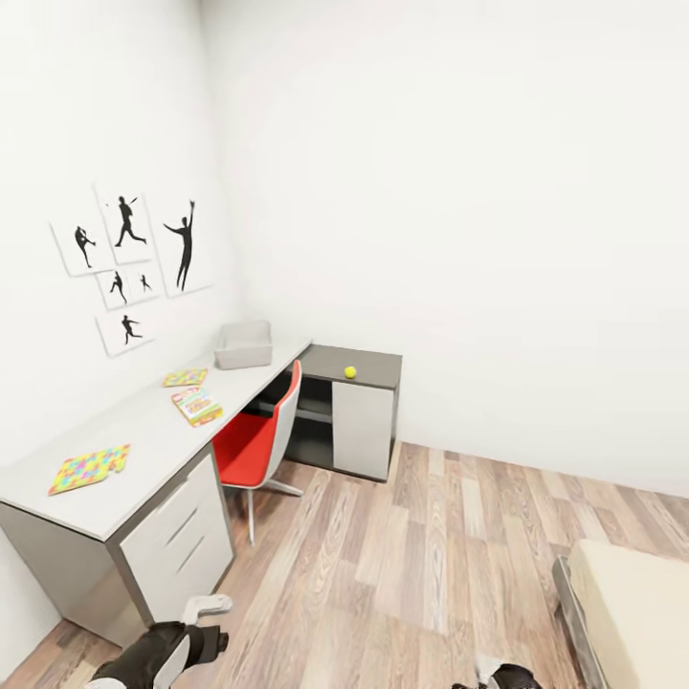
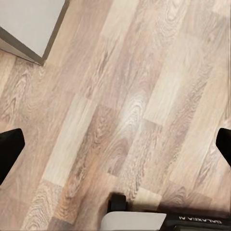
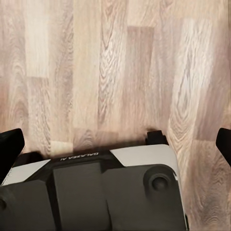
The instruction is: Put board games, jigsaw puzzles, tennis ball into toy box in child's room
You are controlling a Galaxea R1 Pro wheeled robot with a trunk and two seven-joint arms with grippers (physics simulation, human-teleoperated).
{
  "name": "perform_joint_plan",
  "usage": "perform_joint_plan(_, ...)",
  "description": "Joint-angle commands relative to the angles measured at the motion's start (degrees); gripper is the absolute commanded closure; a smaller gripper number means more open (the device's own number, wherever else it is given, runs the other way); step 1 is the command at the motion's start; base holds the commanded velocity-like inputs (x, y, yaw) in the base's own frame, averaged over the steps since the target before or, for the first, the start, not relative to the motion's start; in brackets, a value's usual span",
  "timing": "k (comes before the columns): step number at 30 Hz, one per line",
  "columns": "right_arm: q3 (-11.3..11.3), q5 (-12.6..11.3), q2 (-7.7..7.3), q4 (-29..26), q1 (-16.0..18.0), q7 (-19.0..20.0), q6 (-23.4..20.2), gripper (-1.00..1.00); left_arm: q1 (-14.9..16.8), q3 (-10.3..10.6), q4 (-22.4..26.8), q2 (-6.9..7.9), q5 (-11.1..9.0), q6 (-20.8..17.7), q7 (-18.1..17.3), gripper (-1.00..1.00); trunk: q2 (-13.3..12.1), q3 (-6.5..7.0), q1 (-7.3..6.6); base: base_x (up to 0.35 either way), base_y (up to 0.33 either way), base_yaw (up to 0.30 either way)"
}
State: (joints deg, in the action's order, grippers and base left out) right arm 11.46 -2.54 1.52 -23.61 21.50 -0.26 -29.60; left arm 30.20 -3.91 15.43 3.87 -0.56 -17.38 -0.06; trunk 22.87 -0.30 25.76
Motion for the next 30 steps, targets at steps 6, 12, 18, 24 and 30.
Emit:
perform_joint_plan(6, 0.7, -0.5, -0.13, 0.2, 0.2, 0.0, 0.9, -1.0, 0.3, -0.7, -0.9, 1.66, -0.2, 1.2, 0.0, -1.0, 0.1, -0.04, 0.02, 0.0, 0.0, -0.289)
perform_joint_plan(12, 0.6, -0.5, -0.11, 0.2, 0.1, 0.0, 2.3, -1.0, 0.2, -0.7, -1.2, 1.98, -0.3, 1.5, -0.2, -1.0, 0.1, -0.04, 0.02, 0.0, 0.0, -0.289)
perform_joint_plan(18, 0.5, -0.5, 0.1, 0.2, 0.1, 0.0, 2.6, -1.0, 0.2, -0.8, -1.3, 2.01, -0.3, 1.6, -0.3, -1.0, 0.1, -0.13, 0.02, 0.0, 0.0, -0.275)
perform_joint_plan(24, 0.4, -0.1, 0.2, 0.2, 0.0, 0.1, 2.7, -1.0, 0.2, -0.8, -1.3, 2.01, -0.3, 1.6, -0.4, -1.0, 0.1, -0.34, 0.02, 0.0, 0.0, -0.147)
perform_joint_plan(30, 0.1, 0.3, 0.43, 0.3, 0.0, 0.1, 2.7, -1.0, 0.0, -0.8, -1.3, 1.88, -0.3, 3.4, -0.4, -1.0, 0.1, -0.38, 0.02, 0.0, 0.0, -0.025)
